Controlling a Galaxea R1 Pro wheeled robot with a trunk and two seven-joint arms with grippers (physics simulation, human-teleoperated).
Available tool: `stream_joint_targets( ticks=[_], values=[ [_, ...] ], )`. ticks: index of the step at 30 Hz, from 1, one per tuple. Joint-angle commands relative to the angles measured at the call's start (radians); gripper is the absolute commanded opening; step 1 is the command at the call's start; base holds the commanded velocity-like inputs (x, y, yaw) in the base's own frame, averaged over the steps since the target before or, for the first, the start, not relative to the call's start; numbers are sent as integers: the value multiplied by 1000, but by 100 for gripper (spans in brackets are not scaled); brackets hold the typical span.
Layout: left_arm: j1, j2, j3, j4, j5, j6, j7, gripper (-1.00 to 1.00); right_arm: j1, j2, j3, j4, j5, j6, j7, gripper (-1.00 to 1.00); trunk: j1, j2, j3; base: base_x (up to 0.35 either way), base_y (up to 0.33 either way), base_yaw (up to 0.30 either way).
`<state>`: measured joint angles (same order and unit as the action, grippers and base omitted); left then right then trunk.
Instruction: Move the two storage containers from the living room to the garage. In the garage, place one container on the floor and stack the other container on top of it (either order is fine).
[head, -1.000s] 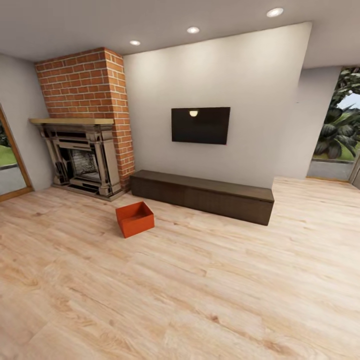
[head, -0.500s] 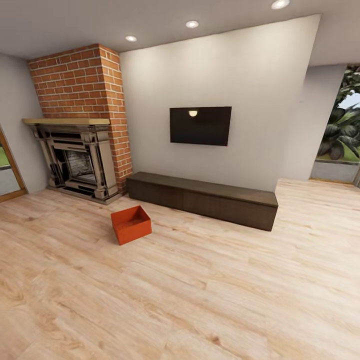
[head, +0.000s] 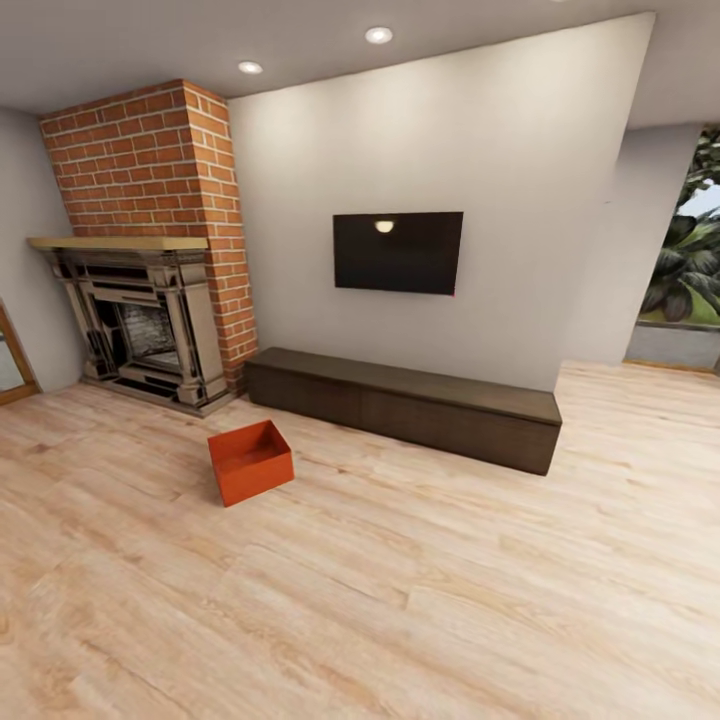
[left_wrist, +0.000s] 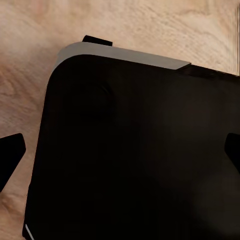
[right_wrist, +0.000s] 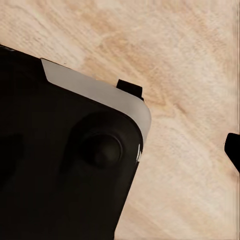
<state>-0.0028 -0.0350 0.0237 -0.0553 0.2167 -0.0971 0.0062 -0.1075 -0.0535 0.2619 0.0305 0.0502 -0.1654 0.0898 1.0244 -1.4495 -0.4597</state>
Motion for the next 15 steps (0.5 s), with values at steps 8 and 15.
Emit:
stream_joint_targets(
  ticks=[8, 15],
  values=[
    [0, 0, 2, 0, 4, -4, 1, 100, -1, -3, -1, 3, 4, -9, 1, 100, 1, 0, -1, 320, -104, 148],
    [0, 0, 2, 0, 4, -6, 1, 100, -1, -3, -1, 3, 5, -8, 1, 100, 1, 0, -1, 320, -104, 263]
  ],
)
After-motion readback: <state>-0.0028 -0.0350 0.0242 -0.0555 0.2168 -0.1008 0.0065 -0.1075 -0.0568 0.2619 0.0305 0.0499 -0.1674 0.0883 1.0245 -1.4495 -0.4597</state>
